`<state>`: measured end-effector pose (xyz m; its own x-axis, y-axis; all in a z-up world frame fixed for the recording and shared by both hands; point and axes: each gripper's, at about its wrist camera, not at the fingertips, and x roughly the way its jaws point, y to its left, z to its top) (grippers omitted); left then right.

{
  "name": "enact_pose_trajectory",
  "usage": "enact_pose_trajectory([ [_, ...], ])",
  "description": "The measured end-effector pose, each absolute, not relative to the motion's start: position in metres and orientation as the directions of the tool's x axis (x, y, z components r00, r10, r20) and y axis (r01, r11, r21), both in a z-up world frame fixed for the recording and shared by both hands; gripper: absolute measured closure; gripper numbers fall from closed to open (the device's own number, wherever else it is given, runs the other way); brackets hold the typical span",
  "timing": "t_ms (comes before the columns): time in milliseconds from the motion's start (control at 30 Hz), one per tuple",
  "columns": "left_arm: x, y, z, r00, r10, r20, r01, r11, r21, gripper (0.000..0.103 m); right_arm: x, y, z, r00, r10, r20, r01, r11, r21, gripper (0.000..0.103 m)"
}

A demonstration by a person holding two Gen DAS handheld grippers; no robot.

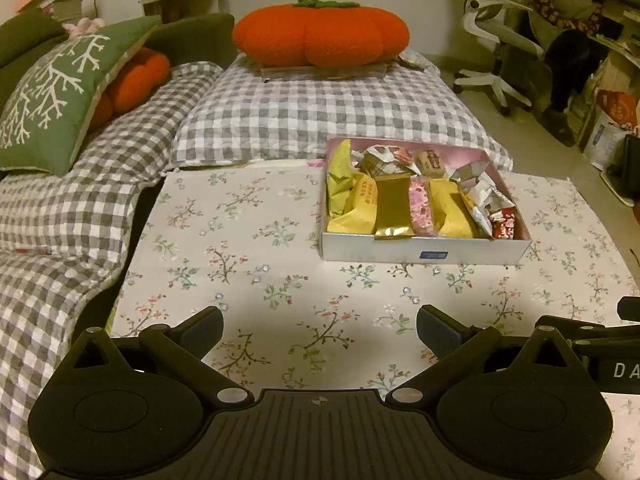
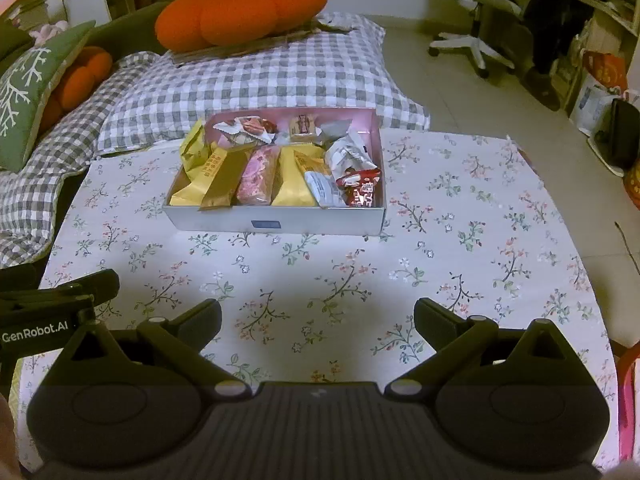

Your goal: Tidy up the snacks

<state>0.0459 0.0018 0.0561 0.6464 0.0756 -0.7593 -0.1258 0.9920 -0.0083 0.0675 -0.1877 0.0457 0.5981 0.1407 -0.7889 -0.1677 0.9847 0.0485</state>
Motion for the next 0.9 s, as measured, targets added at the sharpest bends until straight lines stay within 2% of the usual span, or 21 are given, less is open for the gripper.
enact_pose_trajectory([
  [900,0.0473,-0.0007,0.0544,0.634,0.069,-0.770,-0.120,0.993,-0.009,0.000,0.0679,-0.1860,0.0460,0.611,0.118,-0.783,-0.167,0.986,0.019,0.001],
])
